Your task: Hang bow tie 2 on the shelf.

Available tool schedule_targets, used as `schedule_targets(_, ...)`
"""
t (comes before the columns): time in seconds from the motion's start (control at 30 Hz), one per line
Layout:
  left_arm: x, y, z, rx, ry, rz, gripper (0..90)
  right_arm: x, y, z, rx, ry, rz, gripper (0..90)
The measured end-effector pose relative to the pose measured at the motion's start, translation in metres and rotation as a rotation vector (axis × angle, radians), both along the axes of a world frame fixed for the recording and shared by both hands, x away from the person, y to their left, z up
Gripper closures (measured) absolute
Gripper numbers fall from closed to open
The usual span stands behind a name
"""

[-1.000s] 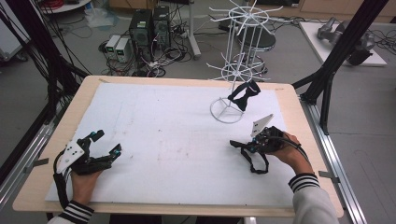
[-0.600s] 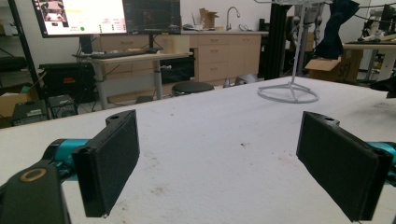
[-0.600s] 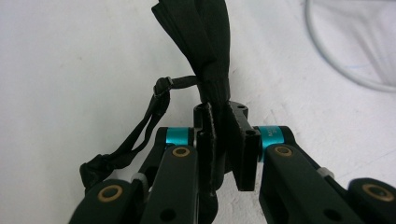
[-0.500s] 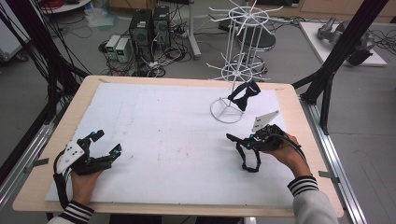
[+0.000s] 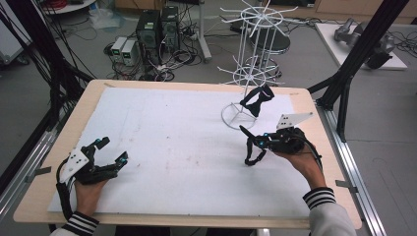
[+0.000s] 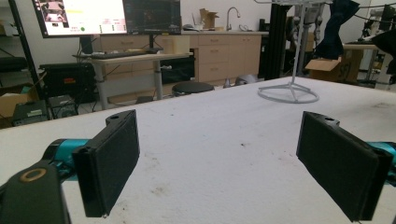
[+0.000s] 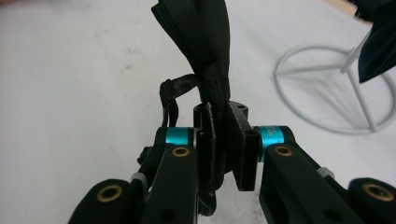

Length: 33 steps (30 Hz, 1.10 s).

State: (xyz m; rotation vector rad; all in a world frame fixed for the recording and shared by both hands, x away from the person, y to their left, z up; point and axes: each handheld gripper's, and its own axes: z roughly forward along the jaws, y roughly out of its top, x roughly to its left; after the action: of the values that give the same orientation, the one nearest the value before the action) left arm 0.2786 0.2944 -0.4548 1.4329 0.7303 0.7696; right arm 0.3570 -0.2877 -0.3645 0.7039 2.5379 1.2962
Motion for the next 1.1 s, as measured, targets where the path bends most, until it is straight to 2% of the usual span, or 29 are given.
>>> schedule_targets(0.2,0.000,0.000,0.000,0.001,0.000,0.001,13.7,-0.007,-0.003,0.002,0.076,-0.053,-0.016,82.4)
schedule_targets(0.37,0.000,0.000,0.000,0.001,-0.001,0.001,13.7,-0.009,-0.007,0.008,0.178,-0.103,-0.021,82.2)
schedule_targets(0.43,0.000,0.000,0.000,0.001,-0.001,0.003,13.7,-0.010,-0.009,0.010,0.202,-0.107,-0.028,81.5)
schedule_targets(0.53,0.000,0.000,0.000,0.001,0.001,0.001,13.7,-0.013,-0.010,0.012,0.218,-0.116,-0.052,81.5)
schedule_targets(0.87,0.000,-0.001,0.000,-0.001,-0.001,0.000,13.7,-0.017,-0.012,0.017,0.295,-0.125,-0.204,81.6)
schedule_targets(1.1,0.000,-0.001,0.000,-0.002,-0.001,0.001,13.7,-0.020,-0.009,0.021,0.329,-0.156,-0.237,81.6)
